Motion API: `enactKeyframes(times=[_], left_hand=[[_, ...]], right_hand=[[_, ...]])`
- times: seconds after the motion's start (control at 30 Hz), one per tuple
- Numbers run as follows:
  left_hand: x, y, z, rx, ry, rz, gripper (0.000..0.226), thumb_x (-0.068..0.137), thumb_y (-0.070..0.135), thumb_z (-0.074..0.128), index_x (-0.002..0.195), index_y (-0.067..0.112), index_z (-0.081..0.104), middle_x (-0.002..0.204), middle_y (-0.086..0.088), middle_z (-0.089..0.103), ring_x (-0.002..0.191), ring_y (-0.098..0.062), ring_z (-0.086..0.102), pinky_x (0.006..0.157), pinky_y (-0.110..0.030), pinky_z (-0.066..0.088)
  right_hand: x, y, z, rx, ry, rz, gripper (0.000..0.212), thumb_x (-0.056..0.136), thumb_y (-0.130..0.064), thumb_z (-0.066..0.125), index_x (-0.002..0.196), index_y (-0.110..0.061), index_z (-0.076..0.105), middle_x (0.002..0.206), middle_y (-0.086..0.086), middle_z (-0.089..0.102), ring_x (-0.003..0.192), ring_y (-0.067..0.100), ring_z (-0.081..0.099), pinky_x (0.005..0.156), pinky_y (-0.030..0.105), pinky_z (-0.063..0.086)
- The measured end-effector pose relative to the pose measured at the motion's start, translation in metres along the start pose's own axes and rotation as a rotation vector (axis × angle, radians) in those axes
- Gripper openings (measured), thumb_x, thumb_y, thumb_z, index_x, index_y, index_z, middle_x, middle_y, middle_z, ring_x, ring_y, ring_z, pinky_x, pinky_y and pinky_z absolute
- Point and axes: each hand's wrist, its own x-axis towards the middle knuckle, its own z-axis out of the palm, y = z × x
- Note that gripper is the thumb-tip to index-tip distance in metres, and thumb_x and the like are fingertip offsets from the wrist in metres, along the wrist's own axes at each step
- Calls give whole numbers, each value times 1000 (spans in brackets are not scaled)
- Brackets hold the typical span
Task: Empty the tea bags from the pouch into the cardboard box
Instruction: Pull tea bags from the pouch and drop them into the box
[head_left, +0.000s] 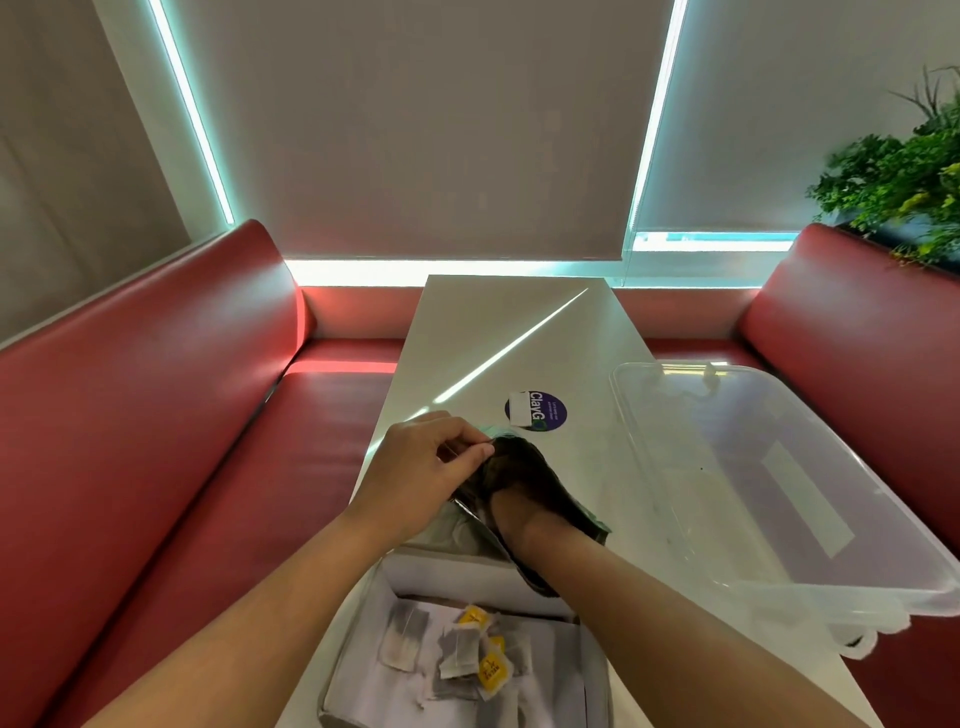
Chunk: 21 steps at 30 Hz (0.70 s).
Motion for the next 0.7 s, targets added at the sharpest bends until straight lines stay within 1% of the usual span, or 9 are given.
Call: enactKeyframes(times=[0.07,0.17,0.27,0.33,0.37,0.43,0.53,0.6,0.7], left_hand=[[0,1,1,8,-6,9,7,78,20,74,77,27,73,72,14,64,70,-2,59,64,-9,44],[1,2,2,5,-14,13,7,79,21,74,77,27,73,71,15,63,71,-2,59,64,-9,43],[2,2,4,2,-14,11,5,79,22,74,78,27,73,72,14,64,71,-3,59,64,-13,46],[2,1,5,14,-14,12,2,79,24,73,79,25,74,74,13,64,71,-4,60,66,-17,49],[2,0,5,26,-15,15,1,79,24,73,79,25,74,74,12,64,71,-4,60,66,-19,50],[3,-2,6,54,-16,18,1,79,25,73,80,26,73,74,12,64,71,-4,60,66,-20,50],[3,-6,7,89,-23,-1,1,79,26,72,80,27,73,75,12,63,71,-3,60,65,-17,48],[3,-8,8,101,-33,-14,2,79,26,72,80,27,72,76,12,63,70,-3,60,64,-16,46],[2,-10,10,102,-49,-29,3,79,26,73,80,28,72,76,11,63,71,-3,60,65,-20,48]], right_hand=[[6,7,9,-76,69,-57,50,98,-36,40,143,-15,31,146,4,34,134,23,32,110,29,26],[14,22,19,-104,83,-67,50,94,-40,45,135,-12,43,142,8,44,128,25,40,108,36,31],[11,27,18,-78,59,-96,50,94,-40,43,133,-9,46,136,9,48,125,27,44,104,36,35],[2,26,13,-100,137,-106,70,80,-62,42,132,-16,48,133,8,52,119,28,48,105,38,38],[-6,24,9,-128,178,-102,69,78,-64,42,131,-21,48,130,6,54,116,26,50,103,37,39],[-28,16,-3,-101,223,-163,43,92,-38,49,128,-16,51,123,7,56,110,25,53,96,33,44],[-63,17,-14,-105,466,-349,25,79,-11,70,104,-11,70,105,7,63,94,26,61,79,31,55],[-85,21,-17,-21,606,-434,20,76,-12,72,96,-13,73,97,4,65,88,21,62,72,25,55],[-114,21,-22,145,701,-468,25,88,-23,51,96,-15,73,97,3,64,88,13,59,77,17,49]])
